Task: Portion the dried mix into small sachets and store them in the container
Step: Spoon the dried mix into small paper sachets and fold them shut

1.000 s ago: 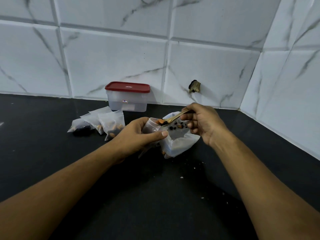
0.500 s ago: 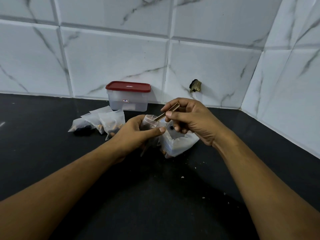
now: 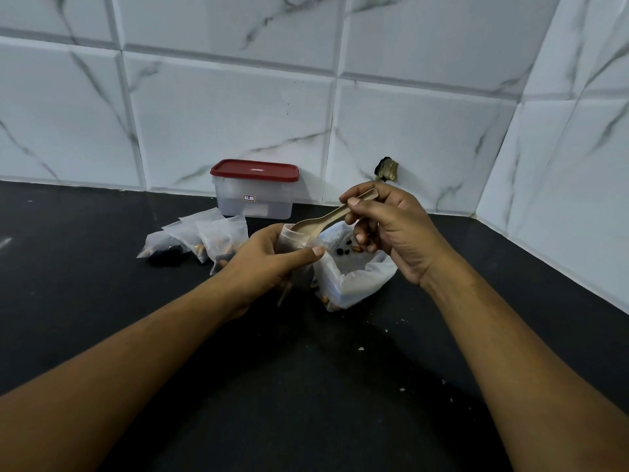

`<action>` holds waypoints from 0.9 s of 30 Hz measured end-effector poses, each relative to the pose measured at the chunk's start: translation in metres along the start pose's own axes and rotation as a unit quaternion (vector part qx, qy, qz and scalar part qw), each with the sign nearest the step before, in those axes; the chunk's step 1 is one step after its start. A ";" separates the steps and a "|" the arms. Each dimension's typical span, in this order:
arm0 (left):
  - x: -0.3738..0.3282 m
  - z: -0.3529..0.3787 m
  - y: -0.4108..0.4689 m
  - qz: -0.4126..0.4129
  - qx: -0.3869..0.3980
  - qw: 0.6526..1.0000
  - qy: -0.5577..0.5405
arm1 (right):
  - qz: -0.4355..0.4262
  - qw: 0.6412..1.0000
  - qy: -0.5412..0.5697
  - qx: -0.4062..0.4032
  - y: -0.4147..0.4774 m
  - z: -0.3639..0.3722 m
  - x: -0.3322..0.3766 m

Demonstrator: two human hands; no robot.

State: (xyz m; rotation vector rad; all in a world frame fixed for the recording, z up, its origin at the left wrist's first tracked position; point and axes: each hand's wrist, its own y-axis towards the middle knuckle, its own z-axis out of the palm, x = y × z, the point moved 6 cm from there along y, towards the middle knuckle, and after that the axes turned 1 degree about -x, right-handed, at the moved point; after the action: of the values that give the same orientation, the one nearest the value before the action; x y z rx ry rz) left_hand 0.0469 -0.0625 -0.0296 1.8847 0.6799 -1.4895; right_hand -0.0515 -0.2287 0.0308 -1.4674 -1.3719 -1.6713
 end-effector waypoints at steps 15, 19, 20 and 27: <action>-0.003 0.001 -0.003 0.016 -0.007 1.000 -0.011 | 0.065 0.975 0.007 -0.212 0.003 -0.046 -0.015; -0.004 0.002 -0.004 0.016 -0.010 1.000 -0.017 | 0.082 0.959 -0.135 -0.233 0.001 -0.060 -0.025; -0.004 0.002 -0.004 0.015 -0.011 1.000 -0.015 | 0.091 0.956 -0.164 -0.226 0.001 -0.061 -0.029; -0.005 0.000 -0.004 0.016 -0.021 0.999 -0.024 | 0.133 0.887 -0.398 -0.192 0.003 -0.069 -0.041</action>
State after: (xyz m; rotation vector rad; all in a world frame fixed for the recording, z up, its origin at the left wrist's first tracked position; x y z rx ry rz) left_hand 0.0434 -0.0597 -0.0258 1.8146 0.6520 -1.4846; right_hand -0.0661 -0.3021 0.0006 -2.6389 -1.1337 -1.2315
